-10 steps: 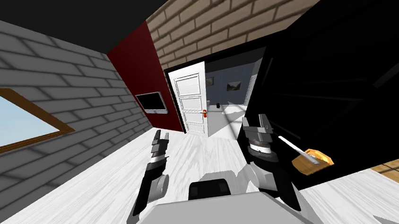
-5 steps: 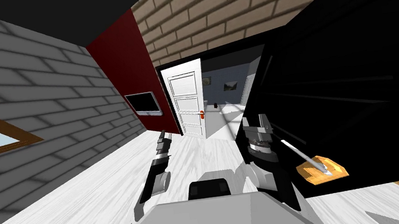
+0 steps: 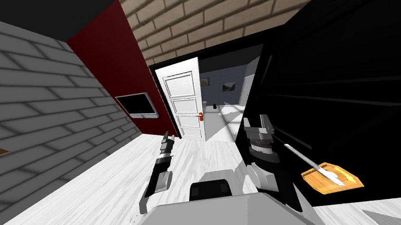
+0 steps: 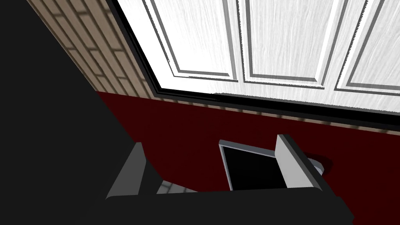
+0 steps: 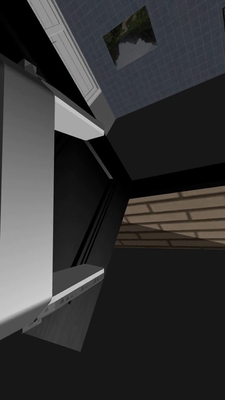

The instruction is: Pull the door open

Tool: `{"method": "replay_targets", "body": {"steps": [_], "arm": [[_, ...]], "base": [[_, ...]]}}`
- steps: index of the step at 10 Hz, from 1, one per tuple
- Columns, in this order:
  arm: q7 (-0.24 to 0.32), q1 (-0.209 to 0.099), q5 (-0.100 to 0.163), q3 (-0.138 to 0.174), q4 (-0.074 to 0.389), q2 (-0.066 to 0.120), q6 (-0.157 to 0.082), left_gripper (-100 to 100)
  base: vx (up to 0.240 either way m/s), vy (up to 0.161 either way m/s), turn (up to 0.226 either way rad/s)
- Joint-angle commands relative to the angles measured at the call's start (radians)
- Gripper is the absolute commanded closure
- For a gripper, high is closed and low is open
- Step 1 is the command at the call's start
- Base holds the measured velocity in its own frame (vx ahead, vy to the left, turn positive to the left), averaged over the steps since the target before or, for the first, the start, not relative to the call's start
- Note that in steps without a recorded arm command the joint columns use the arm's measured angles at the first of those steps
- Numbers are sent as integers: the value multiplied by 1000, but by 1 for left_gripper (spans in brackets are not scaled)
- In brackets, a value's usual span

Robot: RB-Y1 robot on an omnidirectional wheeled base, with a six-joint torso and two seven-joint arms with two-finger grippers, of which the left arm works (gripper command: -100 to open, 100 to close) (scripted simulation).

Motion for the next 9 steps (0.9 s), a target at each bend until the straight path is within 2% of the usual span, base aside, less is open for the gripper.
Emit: {"method": "replay_targets", "body": {"steps": [1,2,3,9], "arm": [[4,-15,2,-3,33,8,2,-100],[7,-26,4,-4,53,13,4,-100],[14,-46,9,-5,94,25,9,-100],[34,-110,21,-10,219,61,22,-100]], "base": [[93,-33,-80],[91,-42,-72],[141,-41,-138],[119,-32,-88]]}}
